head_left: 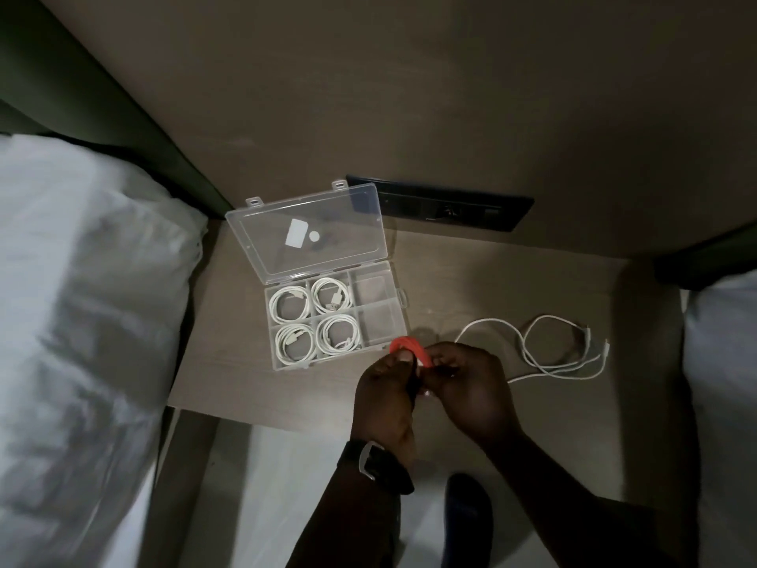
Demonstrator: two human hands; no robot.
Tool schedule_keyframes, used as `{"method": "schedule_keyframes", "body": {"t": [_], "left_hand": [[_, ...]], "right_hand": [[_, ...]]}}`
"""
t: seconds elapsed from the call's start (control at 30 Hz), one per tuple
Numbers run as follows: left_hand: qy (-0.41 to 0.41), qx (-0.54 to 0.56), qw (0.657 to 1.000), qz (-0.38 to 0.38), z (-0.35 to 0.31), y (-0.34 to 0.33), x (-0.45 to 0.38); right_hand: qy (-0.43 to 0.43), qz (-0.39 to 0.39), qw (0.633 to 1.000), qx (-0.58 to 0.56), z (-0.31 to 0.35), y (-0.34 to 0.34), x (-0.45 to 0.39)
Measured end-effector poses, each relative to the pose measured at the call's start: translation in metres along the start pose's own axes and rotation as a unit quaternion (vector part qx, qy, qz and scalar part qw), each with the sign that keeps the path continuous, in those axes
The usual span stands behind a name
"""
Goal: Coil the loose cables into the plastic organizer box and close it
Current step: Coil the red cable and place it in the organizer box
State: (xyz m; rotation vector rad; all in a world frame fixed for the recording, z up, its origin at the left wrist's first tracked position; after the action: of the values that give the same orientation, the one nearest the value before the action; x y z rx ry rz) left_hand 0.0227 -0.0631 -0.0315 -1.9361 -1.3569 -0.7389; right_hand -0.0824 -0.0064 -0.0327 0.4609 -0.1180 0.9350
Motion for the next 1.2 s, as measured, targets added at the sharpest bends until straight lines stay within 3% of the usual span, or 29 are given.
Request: {"method": "schedule_keyframes", "body": {"t": [0.13,0.3,0.4,0.53,0.67,0.93,1.07,1.2], "left_hand": [[-0.020,-0.065,0.998,0.000,-0.009,0.027,-0.018],[-0.125,-0.157,0.977,-0.066,-0.038,0.057,-0.056],[-0.194,-0.314,0.923,-0.109,-0.051,0.066,-0.078],[-0.303,-0.472,0.824,-0.076,-0.052,0.056,-0.090],[-0.303,-0.544,0.782,-0.017,-0.044,0.052,-0.100],[-0.349,-0.623,0.700,0.002,-0.033,0.057,-0.098],[-0.373,-0.647,0.665,0.013,-0.030,0.060,-0.099],[-0.379,-0.669,0.639,0.018,-0.026,0.060,-0.099]], "right_hand": [[-0.015,0.013,1.000,0.006,-0.004,-0.009,-0.029],[-0.049,0.003,0.999,0.012,-0.001,-0.037,-0.070],[-0.067,-0.007,0.996,0.055,-0.004,-0.038,-0.094],[-0.025,0.062,0.983,0.171,-0.001,-0.054,-0.109],[0.001,0.125,0.946,0.299,0.005,-0.065,-0.118],[0.057,0.184,0.840,0.507,0.030,-0.083,-0.111],[0.142,0.204,0.782,0.572,0.029,-0.082,-0.098],[0.176,0.182,0.788,0.562,0.012,-0.079,-0.092]]}}
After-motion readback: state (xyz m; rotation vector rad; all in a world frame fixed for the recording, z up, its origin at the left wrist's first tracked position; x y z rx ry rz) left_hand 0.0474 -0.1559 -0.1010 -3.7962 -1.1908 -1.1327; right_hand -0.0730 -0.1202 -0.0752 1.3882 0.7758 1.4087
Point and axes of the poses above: each hand's wrist, its own x-axis away from the middle knuckle, its own y-axis out of the back of the hand, z = x × y, the point moved 5 cm from there along -x, towards the middle knuckle, and after that the axes turned 7 degrees about -x, right-handed, at the moved point
